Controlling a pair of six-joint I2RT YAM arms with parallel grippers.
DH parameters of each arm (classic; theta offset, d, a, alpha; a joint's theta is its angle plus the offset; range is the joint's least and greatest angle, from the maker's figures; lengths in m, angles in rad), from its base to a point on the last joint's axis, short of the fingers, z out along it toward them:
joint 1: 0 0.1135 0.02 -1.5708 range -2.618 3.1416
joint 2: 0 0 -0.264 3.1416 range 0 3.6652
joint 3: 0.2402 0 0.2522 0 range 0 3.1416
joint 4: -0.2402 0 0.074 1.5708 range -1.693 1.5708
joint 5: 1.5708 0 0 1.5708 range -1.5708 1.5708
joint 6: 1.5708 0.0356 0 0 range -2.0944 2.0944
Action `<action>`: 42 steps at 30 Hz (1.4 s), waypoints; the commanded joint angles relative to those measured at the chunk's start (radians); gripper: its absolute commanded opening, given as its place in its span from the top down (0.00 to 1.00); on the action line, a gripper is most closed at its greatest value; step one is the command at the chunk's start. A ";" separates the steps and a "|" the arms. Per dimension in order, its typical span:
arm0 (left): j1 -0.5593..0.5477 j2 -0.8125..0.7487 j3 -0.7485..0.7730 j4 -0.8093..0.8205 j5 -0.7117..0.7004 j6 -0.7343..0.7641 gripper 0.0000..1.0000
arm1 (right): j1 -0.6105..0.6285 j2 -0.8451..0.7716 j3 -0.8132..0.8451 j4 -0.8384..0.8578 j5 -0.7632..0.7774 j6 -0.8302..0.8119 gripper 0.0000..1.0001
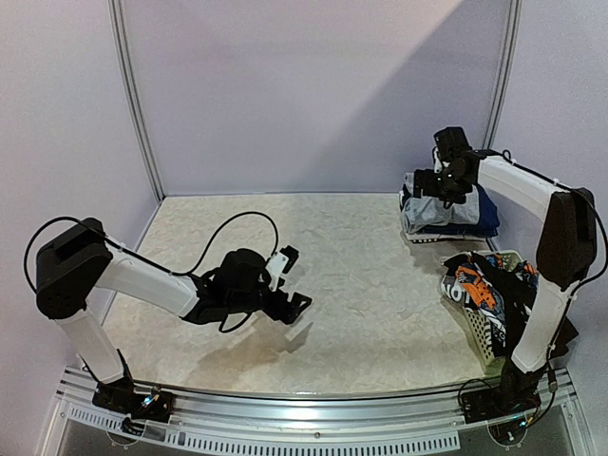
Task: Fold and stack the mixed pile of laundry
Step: Pick up the square-folded tank top from the corner of the board.
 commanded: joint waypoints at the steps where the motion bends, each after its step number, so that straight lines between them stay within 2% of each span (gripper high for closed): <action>1: 0.011 0.012 0.002 0.007 0.023 -0.029 0.05 | 0.076 0.037 0.013 -0.038 0.087 0.011 0.08; 7: 0.011 0.008 -0.022 0.011 0.019 -0.040 0.06 | 0.142 0.140 0.065 -0.074 0.135 0.022 0.15; 12: 0.010 0.001 -0.033 0.011 0.020 -0.048 0.07 | 0.148 0.222 0.120 -0.120 0.195 0.028 0.27; 15: 0.011 0.001 -0.038 0.015 0.018 -0.051 0.07 | 0.150 0.236 0.129 -0.127 0.227 0.030 0.44; 20: 0.011 0.013 -0.035 0.021 0.025 -0.053 0.07 | 0.152 0.238 0.151 -0.149 0.273 0.024 0.87; 23: 0.011 0.018 -0.037 0.028 0.029 -0.055 0.07 | 0.153 0.237 0.162 -0.161 0.291 0.018 0.99; 30: 0.011 0.014 -0.054 0.049 0.031 -0.061 0.08 | 0.166 0.221 0.178 -0.172 0.255 0.000 1.00; 34: 0.011 -0.004 -0.068 0.056 0.019 -0.060 0.08 | 0.239 0.196 0.238 -0.180 0.179 -0.029 1.00; 42: 0.013 -0.108 -0.126 0.044 -0.039 -0.045 0.08 | 0.439 0.202 0.574 -0.215 0.004 -0.117 1.00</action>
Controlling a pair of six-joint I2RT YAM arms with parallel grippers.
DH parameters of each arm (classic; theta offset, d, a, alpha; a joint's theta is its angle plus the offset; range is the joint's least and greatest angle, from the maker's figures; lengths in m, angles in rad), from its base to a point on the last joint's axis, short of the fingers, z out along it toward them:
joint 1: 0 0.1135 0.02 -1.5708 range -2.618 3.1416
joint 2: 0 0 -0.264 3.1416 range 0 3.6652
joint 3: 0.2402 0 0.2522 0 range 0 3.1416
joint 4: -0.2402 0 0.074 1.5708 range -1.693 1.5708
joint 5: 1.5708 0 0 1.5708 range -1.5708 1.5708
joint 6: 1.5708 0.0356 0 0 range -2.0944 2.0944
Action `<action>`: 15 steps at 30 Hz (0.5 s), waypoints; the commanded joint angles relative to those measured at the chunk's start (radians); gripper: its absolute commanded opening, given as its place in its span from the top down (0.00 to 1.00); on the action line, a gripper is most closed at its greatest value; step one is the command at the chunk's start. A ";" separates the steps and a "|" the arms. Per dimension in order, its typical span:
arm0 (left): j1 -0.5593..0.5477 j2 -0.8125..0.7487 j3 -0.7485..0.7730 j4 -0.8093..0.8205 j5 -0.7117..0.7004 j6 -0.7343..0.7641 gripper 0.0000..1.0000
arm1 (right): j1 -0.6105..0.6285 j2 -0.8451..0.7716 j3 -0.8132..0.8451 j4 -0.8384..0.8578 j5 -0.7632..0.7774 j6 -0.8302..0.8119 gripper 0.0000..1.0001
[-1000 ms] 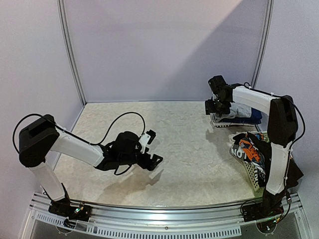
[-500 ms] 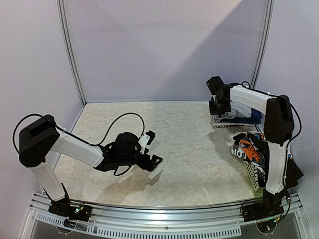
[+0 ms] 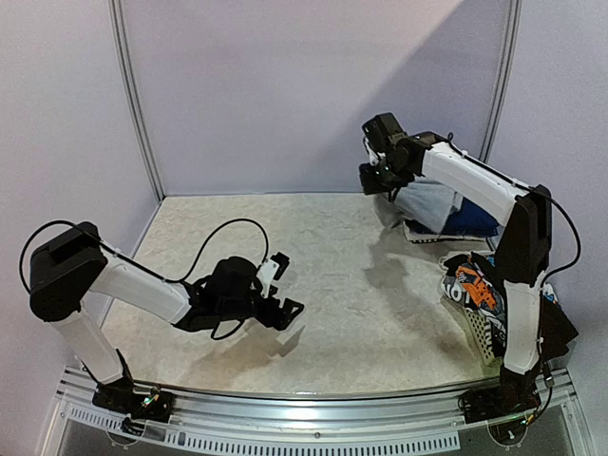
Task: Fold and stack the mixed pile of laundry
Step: Pick up the square-folded tank top from the corner of the board, then place the square-folded tank top at the center of the board.
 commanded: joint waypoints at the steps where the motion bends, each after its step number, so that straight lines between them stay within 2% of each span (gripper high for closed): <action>1: 0.013 -0.092 -0.047 -0.002 -0.052 0.016 0.08 | 0.131 -0.028 0.192 -0.007 -0.155 -0.065 1.00; 4: 0.013 -0.177 -0.078 -0.055 -0.102 0.026 0.07 | 0.176 -0.031 0.290 0.004 -0.189 -0.095 1.00; 7: 0.013 -0.316 -0.119 -0.142 -0.161 0.031 0.07 | 0.181 -0.070 0.264 0.047 -0.184 -0.083 1.00; 12: 0.013 -0.586 -0.167 -0.346 -0.271 0.036 0.06 | 0.179 -0.246 -0.061 0.213 -0.119 -0.056 1.00; 15: 0.014 -0.718 -0.175 -0.520 -0.298 0.020 0.06 | 0.170 -0.320 -0.342 0.326 -0.111 -0.002 1.00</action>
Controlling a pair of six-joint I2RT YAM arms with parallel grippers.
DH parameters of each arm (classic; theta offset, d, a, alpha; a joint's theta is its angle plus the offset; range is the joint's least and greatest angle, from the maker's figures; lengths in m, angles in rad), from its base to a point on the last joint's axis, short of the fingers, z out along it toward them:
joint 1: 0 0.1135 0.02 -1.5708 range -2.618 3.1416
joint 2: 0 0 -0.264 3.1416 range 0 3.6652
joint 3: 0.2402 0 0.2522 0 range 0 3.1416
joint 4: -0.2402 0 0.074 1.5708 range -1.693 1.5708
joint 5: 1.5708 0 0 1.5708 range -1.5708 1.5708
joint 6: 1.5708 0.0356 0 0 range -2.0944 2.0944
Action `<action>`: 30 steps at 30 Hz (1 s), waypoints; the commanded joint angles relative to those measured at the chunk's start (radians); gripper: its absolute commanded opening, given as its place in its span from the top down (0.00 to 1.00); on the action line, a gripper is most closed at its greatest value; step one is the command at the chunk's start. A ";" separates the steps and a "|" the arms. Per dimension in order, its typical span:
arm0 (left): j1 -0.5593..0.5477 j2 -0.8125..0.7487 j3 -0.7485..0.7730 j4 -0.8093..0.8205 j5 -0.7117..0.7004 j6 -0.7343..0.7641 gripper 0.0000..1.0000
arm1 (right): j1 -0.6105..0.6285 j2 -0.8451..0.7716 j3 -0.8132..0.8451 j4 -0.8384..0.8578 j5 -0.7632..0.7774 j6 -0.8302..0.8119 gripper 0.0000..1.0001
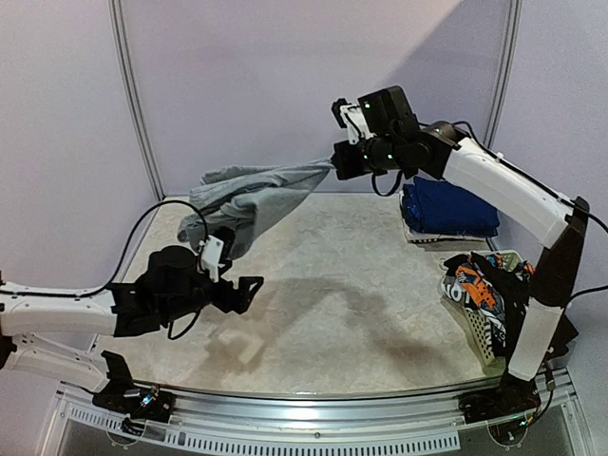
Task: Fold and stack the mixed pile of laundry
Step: Place the square-folded tank top at the center of the board.
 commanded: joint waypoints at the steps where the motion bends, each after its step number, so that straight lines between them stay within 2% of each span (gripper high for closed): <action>1: 0.014 -0.166 -0.026 -0.312 -0.082 -0.013 0.06 | -0.027 -0.093 -0.323 0.168 0.041 0.078 1.00; 4: 0.014 -0.238 -0.033 -0.401 -0.050 -0.051 0.05 | -0.061 -0.074 -0.503 0.232 0.012 0.176 0.98; 7: 0.014 -0.246 -0.033 -0.456 -0.021 -0.093 0.05 | -0.102 -0.036 -0.624 0.258 -0.036 0.242 0.83; 11: 0.014 -0.204 -0.049 -0.448 -0.042 -0.124 0.06 | -0.128 -0.072 -0.705 0.230 0.028 0.259 0.52; 14: 0.014 -0.143 -0.028 -0.418 -0.024 -0.121 0.09 | -0.127 -0.151 -0.748 0.229 0.005 0.230 0.40; 19: 0.014 0.035 0.053 -0.337 0.079 -0.094 0.14 | -0.076 -0.237 -0.811 0.238 -0.098 0.172 0.35; 22: 0.013 0.162 0.129 -0.326 0.066 -0.109 0.18 | -0.018 -0.269 -0.859 0.280 -0.192 0.140 0.35; 25: 0.023 0.243 0.156 -0.283 0.054 -0.108 0.20 | 0.066 -0.262 -0.873 0.338 -0.261 0.129 0.36; 27: 0.030 0.293 0.180 -0.243 0.109 -0.087 0.20 | 0.132 -0.242 -0.873 0.366 -0.277 0.118 0.36; 30: 0.029 0.391 0.268 -0.251 0.194 -0.067 0.23 | 0.164 -0.221 -0.880 0.402 -0.293 0.123 0.37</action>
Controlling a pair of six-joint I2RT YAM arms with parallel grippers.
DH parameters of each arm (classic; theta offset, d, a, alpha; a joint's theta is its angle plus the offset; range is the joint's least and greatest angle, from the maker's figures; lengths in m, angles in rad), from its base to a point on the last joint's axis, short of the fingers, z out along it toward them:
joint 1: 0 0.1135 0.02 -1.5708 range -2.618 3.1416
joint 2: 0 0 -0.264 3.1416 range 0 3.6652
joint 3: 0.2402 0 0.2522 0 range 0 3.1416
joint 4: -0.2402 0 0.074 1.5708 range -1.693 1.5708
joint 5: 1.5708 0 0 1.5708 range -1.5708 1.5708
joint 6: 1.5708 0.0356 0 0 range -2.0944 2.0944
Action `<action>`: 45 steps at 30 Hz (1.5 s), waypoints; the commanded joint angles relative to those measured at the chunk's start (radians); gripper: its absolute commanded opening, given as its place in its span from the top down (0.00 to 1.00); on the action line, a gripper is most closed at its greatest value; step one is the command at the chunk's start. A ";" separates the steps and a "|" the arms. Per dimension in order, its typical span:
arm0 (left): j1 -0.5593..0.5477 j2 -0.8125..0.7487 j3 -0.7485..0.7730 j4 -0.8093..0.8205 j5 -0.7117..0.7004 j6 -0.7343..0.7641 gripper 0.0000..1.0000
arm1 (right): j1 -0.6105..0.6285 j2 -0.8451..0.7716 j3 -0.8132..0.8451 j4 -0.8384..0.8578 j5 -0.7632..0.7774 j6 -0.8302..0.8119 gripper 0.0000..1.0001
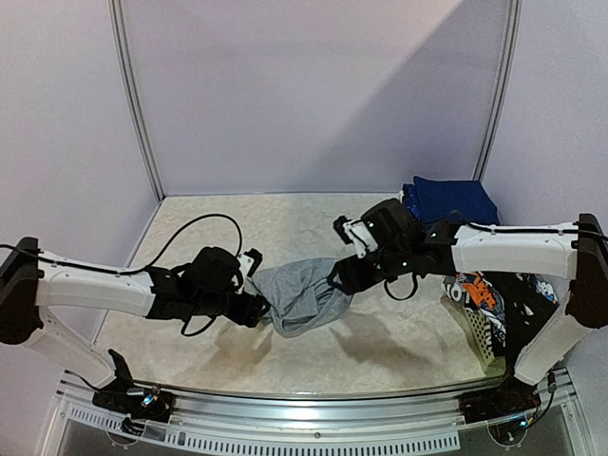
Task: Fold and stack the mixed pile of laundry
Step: Place the square-folded tank top at the center of the board, then adjust the crumpled tank top at the center of the board.
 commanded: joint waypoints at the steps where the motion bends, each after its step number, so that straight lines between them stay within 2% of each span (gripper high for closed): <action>1: 0.016 0.130 0.117 0.042 0.127 0.034 0.25 | 0.046 0.034 -0.025 0.085 -0.072 -0.007 0.37; 6: 0.017 0.273 0.219 0.023 0.182 0.031 0.34 | 0.045 0.005 -0.082 0.090 -0.019 0.013 0.37; 8: 0.015 0.311 0.248 0.012 0.185 0.027 0.41 | 0.046 -0.022 -0.111 0.085 0.003 0.016 0.37; 9: 0.015 0.328 0.260 0.007 0.184 0.026 0.48 | 0.046 -0.036 -0.119 0.082 0.010 0.018 0.37; 11: 0.015 0.355 0.280 0.004 0.175 0.025 0.70 | 0.046 -0.064 -0.146 0.081 0.018 0.021 0.37; 13: 0.016 0.369 0.301 0.000 0.168 0.025 0.98 | 0.045 -0.086 -0.168 0.080 0.028 0.022 0.37; 14: 0.015 0.370 0.314 -0.008 0.164 0.025 1.00 | 0.045 -0.100 -0.178 0.077 0.033 0.023 0.37; 18: 0.017 0.318 0.383 -0.092 0.106 0.045 1.00 | 0.045 -0.132 -0.206 0.075 0.048 0.023 0.36; 21: 0.025 0.265 0.458 -0.188 0.010 0.076 1.00 | 0.046 -0.158 -0.221 0.085 0.049 0.023 0.36; 25: 0.089 0.224 0.556 -0.278 -0.026 0.100 1.00 | 0.046 -0.183 -0.238 0.105 0.048 0.020 0.36; 31: 0.288 0.239 0.630 -0.298 0.068 0.092 1.00 | 0.046 -0.192 -0.249 0.144 0.023 0.014 0.36; 36: 0.485 0.410 0.715 -0.305 0.234 0.098 1.00 | 0.045 -0.137 -0.216 0.211 -0.103 0.000 0.36; 38: 0.533 0.473 0.731 -0.296 0.254 0.100 0.99 | 0.047 -0.096 -0.191 0.238 -0.141 0.003 0.37; 40: 0.564 0.502 0.725 -0.294 0.243 0.097 0.92 | 0.050 -0.056 -0.159 0.260 -0.161 0.015 0.37; 43: 0.576 0.474 0.669 -0.267 0.198 0.085 0.59 | 0.053 0.022 -0.099 0.276 -0.164 0.034 0.37; 45: 0.570 0.425 0.616 -0.248 0.159 0.083 0.41 | 0.054 0.075 -0.058 0.281 -0.142 0.056 0.38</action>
